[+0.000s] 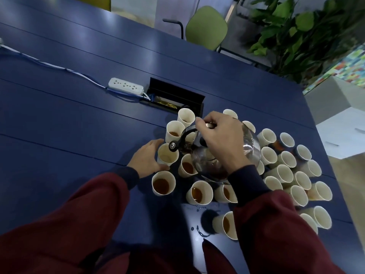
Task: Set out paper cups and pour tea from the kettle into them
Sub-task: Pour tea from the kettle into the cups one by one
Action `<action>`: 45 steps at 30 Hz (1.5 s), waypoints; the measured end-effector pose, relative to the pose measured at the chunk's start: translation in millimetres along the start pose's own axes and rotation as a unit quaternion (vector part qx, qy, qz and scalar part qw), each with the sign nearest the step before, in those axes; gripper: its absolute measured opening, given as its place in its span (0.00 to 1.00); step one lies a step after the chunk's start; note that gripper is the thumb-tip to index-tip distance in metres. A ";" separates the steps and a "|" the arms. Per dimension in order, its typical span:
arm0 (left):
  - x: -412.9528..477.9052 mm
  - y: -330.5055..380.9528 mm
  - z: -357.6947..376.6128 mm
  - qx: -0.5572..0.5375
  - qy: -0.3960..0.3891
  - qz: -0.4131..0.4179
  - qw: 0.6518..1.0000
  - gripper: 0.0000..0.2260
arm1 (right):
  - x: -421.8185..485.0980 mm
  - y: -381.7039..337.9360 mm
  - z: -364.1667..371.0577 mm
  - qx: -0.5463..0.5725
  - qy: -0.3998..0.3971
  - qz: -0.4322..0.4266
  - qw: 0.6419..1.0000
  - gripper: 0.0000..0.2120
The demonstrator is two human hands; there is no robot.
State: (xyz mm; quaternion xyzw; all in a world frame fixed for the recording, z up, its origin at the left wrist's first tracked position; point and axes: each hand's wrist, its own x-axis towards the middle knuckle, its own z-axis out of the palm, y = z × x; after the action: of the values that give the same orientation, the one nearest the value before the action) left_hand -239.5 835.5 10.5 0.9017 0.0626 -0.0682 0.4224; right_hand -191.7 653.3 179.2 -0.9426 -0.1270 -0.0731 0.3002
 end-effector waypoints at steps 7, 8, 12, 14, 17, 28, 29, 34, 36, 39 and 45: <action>6.4 -11.1 4.7 -0.059 0.022 0.029 0.998 0.28 | 7.0 -17.6 21.8 -0.064 -0.046 -0.052 0.996 0.11; 6.3 -12.4 6.3 -0.064 0.027 0.037 0.997 0.29 | 6.7 -19.3 24.5 -0.072 -0.051 -0.052 0.995 0.11; 7.3 -12.4 10.3 -0.057 0.030 0.062 0.996 0.29 | 9.4 -26.2 34.4 -0.099 -0.056 -0.059 0.992 0.12; 6.7 -8.7 10.8 -0.046 0.026 0.062 0.997 0.29 | 10.1 -29.9 36.1 -0.115 -0.058 -0.066 0.989 0.12; 6.5 -4.7 9.4 -0.022 0.011 0.039 0.999 0.25 | 8.4 -35.0 38.9 -0.131 -0.059 -0.074 0.987 0.11; 9.2 -1.6 4.7 0.010 -0.006 0.037 0.999 0.20 | 7.5 -44.1 33.2 -0.182 -0.060 -0.102 0.976 0.11; 9.3 -1.9 4.6 0.008 -0.008 0.040 0.999 0.20 | 7.4 -45.5 32.6 -0.190 -0.063 -0.105 0.974 0.11; 9.2 -4.2 5.5 -0.004 -0.002 0.050 0.999 0.19 | 5.9 -48.6 30.4 -0.204 -0.045 -0.123 0.970 0.10; 8.9 -5.6 5.5 -0.001 0.002 0.051 0.999 0.20 | 6.2 -48.7 30.0 -0.206 -0.042 -0.123 0.970 0.09; 8.1 -5.3 4.8 0.002 0.001 0.047 0.999 0.19 | 6.0 -48.5 28.1 -0.208 -0.042 -0.121 0.970 0.09; 6.9 -5.1 3.9 -0.006 0.004 0.050 0.999 0.21 | 7.0 -48.3 22.4 -0.192 -0.035 -0.117 0.974 0.10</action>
State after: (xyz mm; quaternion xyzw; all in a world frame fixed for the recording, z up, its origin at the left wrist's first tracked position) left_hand -233.9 836.1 3.0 0.9013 0.0198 -0.0427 0.4307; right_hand -197.3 705.8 188.9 -0.9632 -0.2303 -0.0979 0.0984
